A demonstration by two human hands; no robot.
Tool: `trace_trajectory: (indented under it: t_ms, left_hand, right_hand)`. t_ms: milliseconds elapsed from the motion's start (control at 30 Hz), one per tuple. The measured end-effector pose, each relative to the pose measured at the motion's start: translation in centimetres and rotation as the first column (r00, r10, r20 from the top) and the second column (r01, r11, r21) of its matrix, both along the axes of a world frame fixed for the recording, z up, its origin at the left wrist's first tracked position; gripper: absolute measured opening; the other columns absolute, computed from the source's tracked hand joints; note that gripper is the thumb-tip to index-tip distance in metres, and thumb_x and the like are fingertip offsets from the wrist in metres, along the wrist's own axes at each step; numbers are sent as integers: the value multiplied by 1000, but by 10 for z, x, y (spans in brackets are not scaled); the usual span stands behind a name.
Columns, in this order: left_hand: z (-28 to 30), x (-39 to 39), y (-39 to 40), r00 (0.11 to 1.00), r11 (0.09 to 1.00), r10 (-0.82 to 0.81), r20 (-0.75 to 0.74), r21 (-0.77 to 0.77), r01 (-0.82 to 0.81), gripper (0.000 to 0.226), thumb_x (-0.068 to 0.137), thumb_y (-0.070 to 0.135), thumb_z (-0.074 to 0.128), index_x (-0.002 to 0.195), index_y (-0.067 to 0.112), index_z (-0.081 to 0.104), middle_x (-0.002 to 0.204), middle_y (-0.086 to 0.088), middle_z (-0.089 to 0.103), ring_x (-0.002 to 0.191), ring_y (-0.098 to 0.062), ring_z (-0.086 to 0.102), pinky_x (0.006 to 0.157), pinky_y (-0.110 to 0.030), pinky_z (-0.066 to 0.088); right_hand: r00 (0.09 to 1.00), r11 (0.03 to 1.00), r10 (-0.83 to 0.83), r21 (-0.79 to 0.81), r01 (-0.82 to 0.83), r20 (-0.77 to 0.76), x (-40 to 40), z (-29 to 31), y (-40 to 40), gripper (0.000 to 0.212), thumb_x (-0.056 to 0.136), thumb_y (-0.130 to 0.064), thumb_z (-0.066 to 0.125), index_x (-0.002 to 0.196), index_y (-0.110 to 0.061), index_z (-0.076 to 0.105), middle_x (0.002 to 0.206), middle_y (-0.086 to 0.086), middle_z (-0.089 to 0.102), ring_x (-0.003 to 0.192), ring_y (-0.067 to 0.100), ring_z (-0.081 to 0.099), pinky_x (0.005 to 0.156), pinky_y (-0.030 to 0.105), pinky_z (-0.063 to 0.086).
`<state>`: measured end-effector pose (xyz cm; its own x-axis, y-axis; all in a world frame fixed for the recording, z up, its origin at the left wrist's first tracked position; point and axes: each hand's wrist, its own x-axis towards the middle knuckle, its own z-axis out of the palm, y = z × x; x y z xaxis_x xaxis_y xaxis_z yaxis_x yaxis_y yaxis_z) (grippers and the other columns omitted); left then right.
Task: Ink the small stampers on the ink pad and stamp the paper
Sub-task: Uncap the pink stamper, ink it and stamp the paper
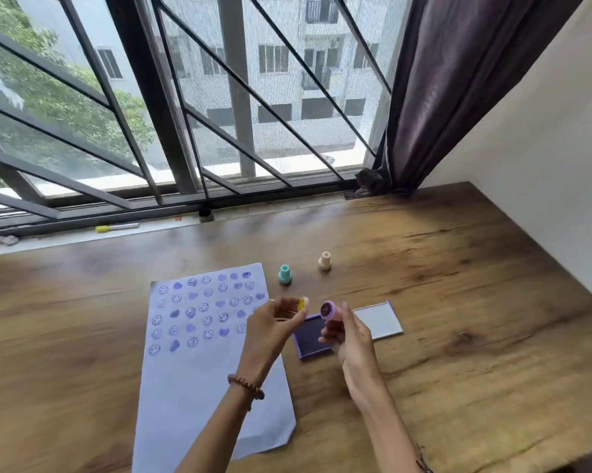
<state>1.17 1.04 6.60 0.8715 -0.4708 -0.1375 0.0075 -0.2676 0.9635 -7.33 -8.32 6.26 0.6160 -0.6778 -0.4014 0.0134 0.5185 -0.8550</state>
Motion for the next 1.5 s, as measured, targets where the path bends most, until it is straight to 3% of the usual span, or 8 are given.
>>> trace_trajectory:
  t_ms: [100, 233, 567, 633, 733, 967, 1167, 1500]
  left_hand:
    - [-14, 20, 3, 953, 967, -109, 284, 254, 35, 8, 80, 20, 66, 85, 13, 65, 86, -5, 66, 81, -16, 58, 71, -27, 46]
    - [-32, 34, 5, 890, 878, -274, 363, 473, 77, 13, 82, 21, 62, 91, 12, 62, 92, -10, 58, 92, -24, 53, 74, -35, 45]
    - [-39, 28, 24, 891, 902, -363, 272, 343, 262, 58, 74, 26, 74, 125, 14, 50, 123, -11, 50, 119, -23, 44, 96, -20, 28]
    - [-42, 24, 29, 849, 855, -450, 276, 409, 320, 73, 66, 36, 78, 129, 19, 46, 134, -9, 42, 126, -21, 36, 101, -22, 25]
    - [-48, 19, 31, 803, 824, -501, 324, 463, 327, 78, 62, 45, 78, 129, 25, 45, 141, -6, 34, 130, -20, 31, 108, -29, 22]
    - [-57, 15, 33, 804, 873, -445, 394, 392, 290, 70, 64, 45, 77, 125, 25, 50, 142, -7, 32, 132, -21, 28, 106, -24, 18]
    - [-62, 17, 33, 809, 887, -429, 402, 355, 294, 69, 63, 43, 78, 125, 25, 52, 142, -5, 34, 131, -21, 31, 106, -26, 21]
    - [-57, 16, 33, 800, 853, -468, 375, 429, 298, 71, 65, 47, 75, 129, 30, 46, 153, -5, 15, 139, -24, 15, 113, -36, 15]
  right_hand:
    - [996, 964, -31, 267, 7, 86, -5, 2, -3, 27, 94, -16, 45, 72, -6, 58, 47, 1, 60, 41, 7, 57, 41, 18, 51]
    - [993, 926, -36, 376, -8, 110, -13, -2, -5, 22, 93, -13, 45, 77, -7, 60, 49, 2, 64, 43, 8, 60, 43, 18, 52]
    - [983, 976, 113, -169, -137, -142, -18, -13, -4, 7, 82, -6, 64, 80, -12, 67, 77, 10, 68, 67, 11, 64, 59, 16, 55]
    - [942, 872, 105, -426, -242, -319, -15, -12, 1, 4, 79, -10, 69, 81, -14, 69, 81, 9, 70, 73, 16, 65, 65, 22, 55]
    - [844, 524, 11, -716, -462, -537, -13, -11, 11, 9, 83, -22, 64, 89, -18, 69, 90, 4, 65, 80, 18, 62, 72, 28, 47]
    - [747, 157, -63, -746, -647, -661, -14, -16, 28, 23, 97, -29, 39, 102, -20, 59, 104, 1, 57, 88, 19, 62, 71, 31, 47]
    - [762, 63, -68, -765, -641, -644, -8, -16, 29, 14, 93, -16, 49, 91, -13, 63, 89, 6, 63, 79, 22, 63, 66, 33, 51]
    - [526, 102, 71, -518, -849, -848, 22, 6, 8, 18, 86, -8, 49, 83, -4, 67, 90, 19, 70, 87, 32, 64, 67, 31, 46]
